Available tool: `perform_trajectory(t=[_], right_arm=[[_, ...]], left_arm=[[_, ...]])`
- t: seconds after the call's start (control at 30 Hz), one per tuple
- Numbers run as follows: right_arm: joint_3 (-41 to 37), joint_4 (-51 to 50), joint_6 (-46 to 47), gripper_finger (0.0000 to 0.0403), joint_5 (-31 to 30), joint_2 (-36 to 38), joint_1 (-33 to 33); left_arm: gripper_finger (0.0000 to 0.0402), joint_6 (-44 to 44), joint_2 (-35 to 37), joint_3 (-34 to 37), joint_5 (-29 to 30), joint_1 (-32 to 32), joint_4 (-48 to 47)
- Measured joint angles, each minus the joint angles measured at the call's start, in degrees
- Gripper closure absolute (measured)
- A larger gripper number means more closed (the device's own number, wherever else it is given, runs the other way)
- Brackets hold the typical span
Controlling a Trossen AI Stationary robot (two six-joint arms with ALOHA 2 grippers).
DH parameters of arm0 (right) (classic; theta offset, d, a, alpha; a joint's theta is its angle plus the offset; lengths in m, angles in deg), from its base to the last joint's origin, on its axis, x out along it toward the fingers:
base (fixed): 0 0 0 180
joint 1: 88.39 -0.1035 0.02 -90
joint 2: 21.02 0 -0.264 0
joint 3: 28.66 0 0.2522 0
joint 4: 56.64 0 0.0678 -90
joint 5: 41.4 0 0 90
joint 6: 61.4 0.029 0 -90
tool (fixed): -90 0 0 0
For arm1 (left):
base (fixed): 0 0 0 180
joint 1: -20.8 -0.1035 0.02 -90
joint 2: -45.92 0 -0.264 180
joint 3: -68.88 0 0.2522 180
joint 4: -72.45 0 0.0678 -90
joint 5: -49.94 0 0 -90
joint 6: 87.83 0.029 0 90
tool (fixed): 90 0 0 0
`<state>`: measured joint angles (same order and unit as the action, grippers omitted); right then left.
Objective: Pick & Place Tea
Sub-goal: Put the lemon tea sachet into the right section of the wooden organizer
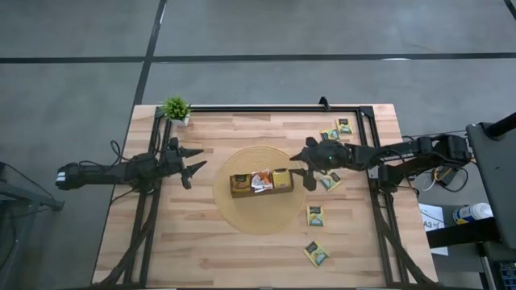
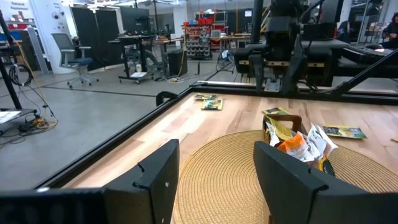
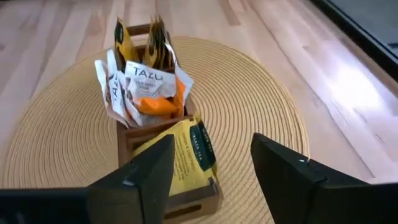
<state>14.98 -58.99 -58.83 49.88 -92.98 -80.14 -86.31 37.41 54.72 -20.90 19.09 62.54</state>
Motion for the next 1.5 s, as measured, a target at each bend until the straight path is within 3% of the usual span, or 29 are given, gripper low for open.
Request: perform_trajectory(t=[0.2, 0.43, 0.67, 0.93, 1.17, 1.5], right_arm=[[2.60, -15.79, 3.26, 0.0198, -1.96, -0.06, 0.02], [3.38, -28.38, 15.63, 0.0207, -1.12, 2.53, -0.73], [5.15, -38.35, 27.76, 0.0215, -0.89, 5.30, -5.89], [6.49, -47.58, 43.00, 0.0223, -4.61, 5.45, -12.12], [6.42, -51.95, 48.21, 0.0233, -7.20, 1.06, -14.71], [6.62, -52.14, 48.21, 0.0254, -8.90, -13.64, -14.63]], left_arm=[[0.0199, 0.00, -0.01, 0.00, 0.00, -0.04, 0.00], [0.0199, -0.01, 0.01, 0.01, 0.01, -0.04, -0.01], [0.0199, 0.00, 0.02, 0.02, 0.00, -0.02, -0.01], [0.0199, 0.00, -0.01, 0.01, 0.00, -0.02, -0.01], [0.0199, 0.00, 0.02, -0.01, 0.02, 0.02, -0.01], [0.0199, 0.00, 0.02, 0.00, 0.02, 0.00, -0.01]])
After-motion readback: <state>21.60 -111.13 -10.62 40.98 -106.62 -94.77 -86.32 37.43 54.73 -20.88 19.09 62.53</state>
